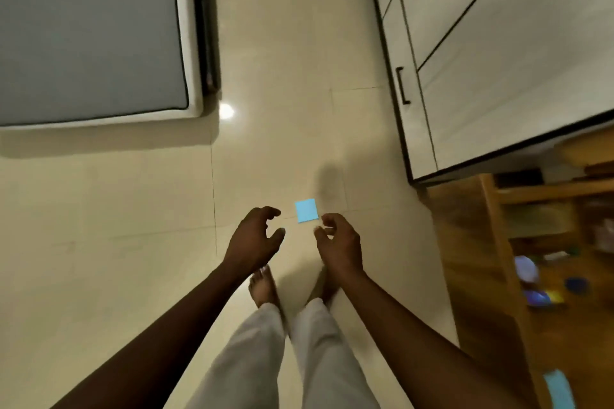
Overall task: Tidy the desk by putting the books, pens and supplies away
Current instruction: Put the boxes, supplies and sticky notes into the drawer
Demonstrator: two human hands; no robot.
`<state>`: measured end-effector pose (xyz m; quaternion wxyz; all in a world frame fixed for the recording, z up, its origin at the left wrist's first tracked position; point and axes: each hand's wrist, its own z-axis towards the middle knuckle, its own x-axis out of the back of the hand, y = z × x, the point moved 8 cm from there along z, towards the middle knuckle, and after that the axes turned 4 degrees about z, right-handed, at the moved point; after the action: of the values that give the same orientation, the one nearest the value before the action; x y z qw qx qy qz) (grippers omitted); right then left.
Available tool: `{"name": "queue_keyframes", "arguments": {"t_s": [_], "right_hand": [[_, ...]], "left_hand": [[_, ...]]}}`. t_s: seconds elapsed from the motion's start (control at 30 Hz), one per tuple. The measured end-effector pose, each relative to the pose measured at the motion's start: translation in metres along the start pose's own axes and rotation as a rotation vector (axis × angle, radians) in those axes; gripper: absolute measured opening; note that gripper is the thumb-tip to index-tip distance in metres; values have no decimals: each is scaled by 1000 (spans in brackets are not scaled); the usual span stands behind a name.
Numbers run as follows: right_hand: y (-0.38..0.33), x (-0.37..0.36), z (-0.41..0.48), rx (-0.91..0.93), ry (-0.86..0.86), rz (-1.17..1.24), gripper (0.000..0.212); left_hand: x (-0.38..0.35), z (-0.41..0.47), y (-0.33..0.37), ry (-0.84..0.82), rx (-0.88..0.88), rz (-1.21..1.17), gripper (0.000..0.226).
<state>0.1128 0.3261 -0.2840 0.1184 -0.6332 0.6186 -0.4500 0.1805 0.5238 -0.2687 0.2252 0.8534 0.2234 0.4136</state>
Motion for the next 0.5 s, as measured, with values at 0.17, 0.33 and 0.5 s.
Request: {"name": "queue_keyframes", "arguments": {"t_s": [0.17, 0.33, 0.5], "right_hand": [[89, -62, 85, -146, -48, -31, 30], [181, -112, 184, -263, -73, -164, 38], [262, -164, 285, -271, -144, -266, 46]], "left_hand": [[-77, 70, -83, 25, 247, -216, 42], [-164, 150, -163, 47, 452, -368, 45], [-255, 236, -229, 4, 511, -411, 47]]}}
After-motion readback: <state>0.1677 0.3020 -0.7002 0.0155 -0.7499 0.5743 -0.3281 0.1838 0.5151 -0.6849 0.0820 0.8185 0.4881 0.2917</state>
